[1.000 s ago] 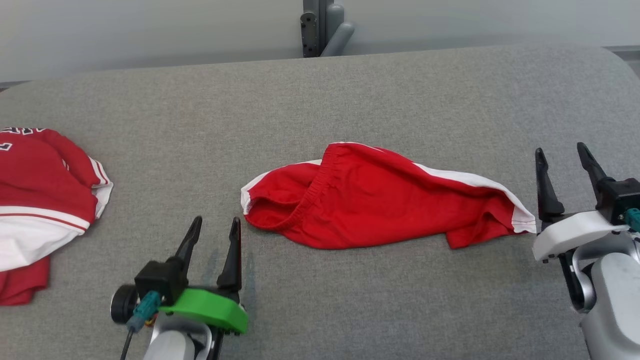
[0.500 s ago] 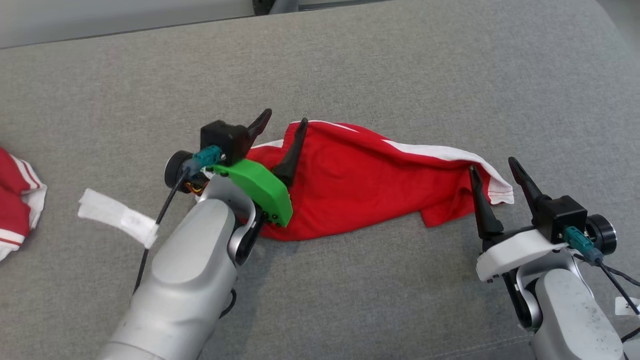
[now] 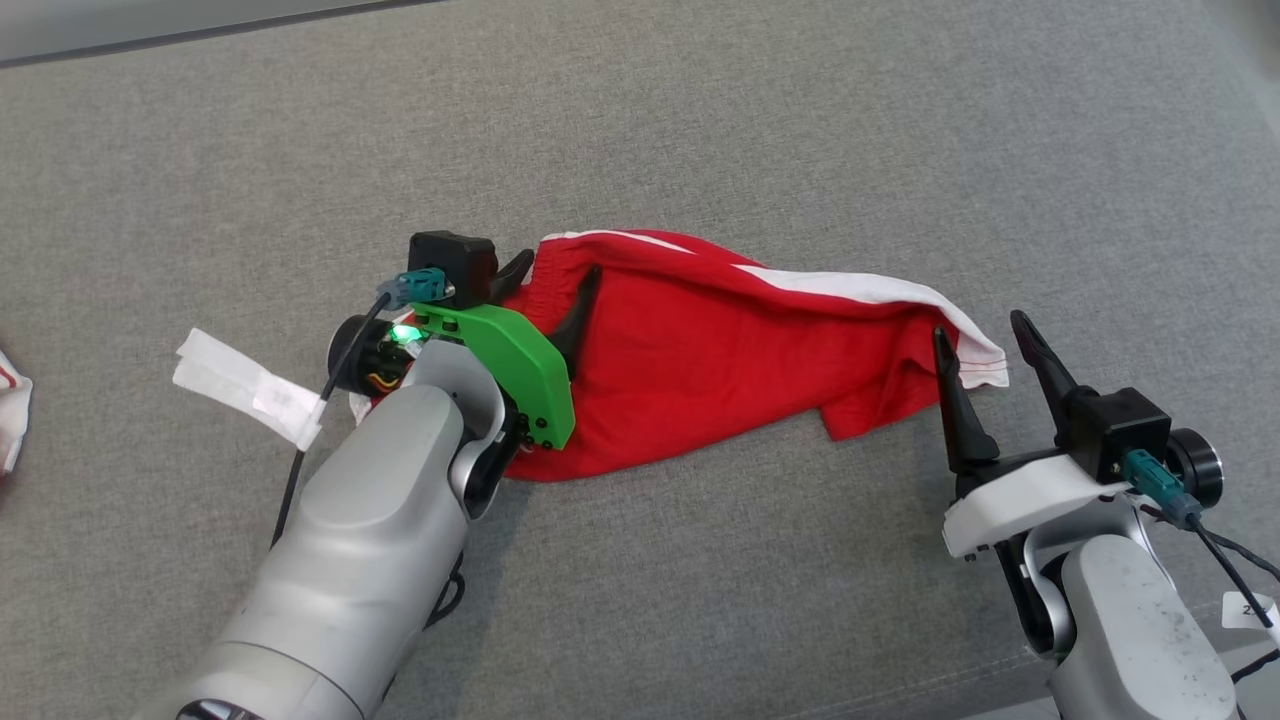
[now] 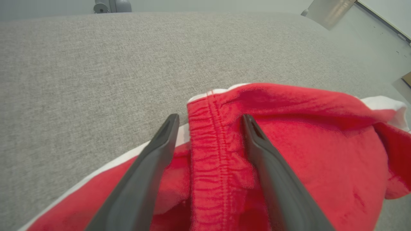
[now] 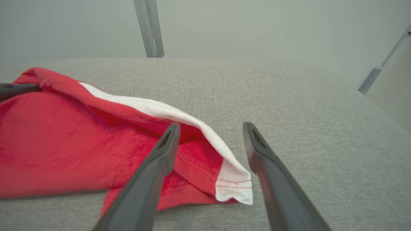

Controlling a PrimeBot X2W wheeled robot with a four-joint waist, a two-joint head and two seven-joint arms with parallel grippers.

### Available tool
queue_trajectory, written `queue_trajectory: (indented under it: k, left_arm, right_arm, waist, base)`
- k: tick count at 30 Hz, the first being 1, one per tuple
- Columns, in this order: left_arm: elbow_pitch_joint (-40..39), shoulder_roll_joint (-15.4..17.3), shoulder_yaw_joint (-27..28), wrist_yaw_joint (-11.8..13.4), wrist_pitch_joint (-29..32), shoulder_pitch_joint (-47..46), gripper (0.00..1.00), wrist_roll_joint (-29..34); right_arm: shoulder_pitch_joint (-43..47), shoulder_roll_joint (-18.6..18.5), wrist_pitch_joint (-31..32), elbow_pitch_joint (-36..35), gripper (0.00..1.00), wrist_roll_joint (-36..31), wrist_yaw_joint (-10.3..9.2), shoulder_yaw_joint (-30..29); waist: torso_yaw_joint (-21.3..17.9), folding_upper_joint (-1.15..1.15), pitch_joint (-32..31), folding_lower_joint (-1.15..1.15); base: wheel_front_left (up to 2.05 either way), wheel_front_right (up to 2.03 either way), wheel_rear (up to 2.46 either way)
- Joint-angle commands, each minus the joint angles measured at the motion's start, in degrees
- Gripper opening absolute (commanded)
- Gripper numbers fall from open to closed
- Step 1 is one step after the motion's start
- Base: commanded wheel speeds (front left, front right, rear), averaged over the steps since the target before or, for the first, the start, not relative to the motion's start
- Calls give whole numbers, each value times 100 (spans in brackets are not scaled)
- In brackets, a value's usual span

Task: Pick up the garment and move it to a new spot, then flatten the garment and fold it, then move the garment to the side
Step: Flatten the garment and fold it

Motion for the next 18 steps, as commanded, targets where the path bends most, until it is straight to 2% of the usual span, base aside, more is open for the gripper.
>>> queue_trajectory:
  k: [1,5,6,7,8,13,18]
  left_arm:
    - [-8,22,-31,-15,-1,-42,100,-119]
    - [-99,22,-309,-16,-21,2,100,-409]
    - [-116,24,-369,-16,-47,11,92,-479]
    - [-153,25,-455,-16,-112,0,48,-489]
    - [-197,22,-496,-16,-194,-4,0,-559]
    - [-329,25,-698,-16,-587,28,0,-800]
    - [-587,185,-870,-16,-844,268,0,-826]
  right_arm:
    - [-25,25,-16,11,100,-5,-6,3]
    - [-62,42,-16,37,100,10,-6,21]
    - [-65,43,-16,40,100,12,-6,23]
    - [-64,41,-16,42,100,18,-6,33]
    - [-67,38,-16,43,100,19,-6,43]
    - [42,15,-16,74,100,52,-7,-33]
    - [287,-34,-16,132,100,123,-6,-141]
  waist:
    - [24,0,-8,0]
    - [74,0,-20,0]
    - [83,0,-25,0]
    - [91,0,-29,0]
    - [98,0,-33,0]
    - [192,0,-161,0]
    - [545,0,-514,0]
  base:
    - [0,0,0]
    - [0,0,0]
    - [0,0,0]
    - [0,0,0]
    - [0,0,0]
    - [0,0,0]
    - [0,0,0]
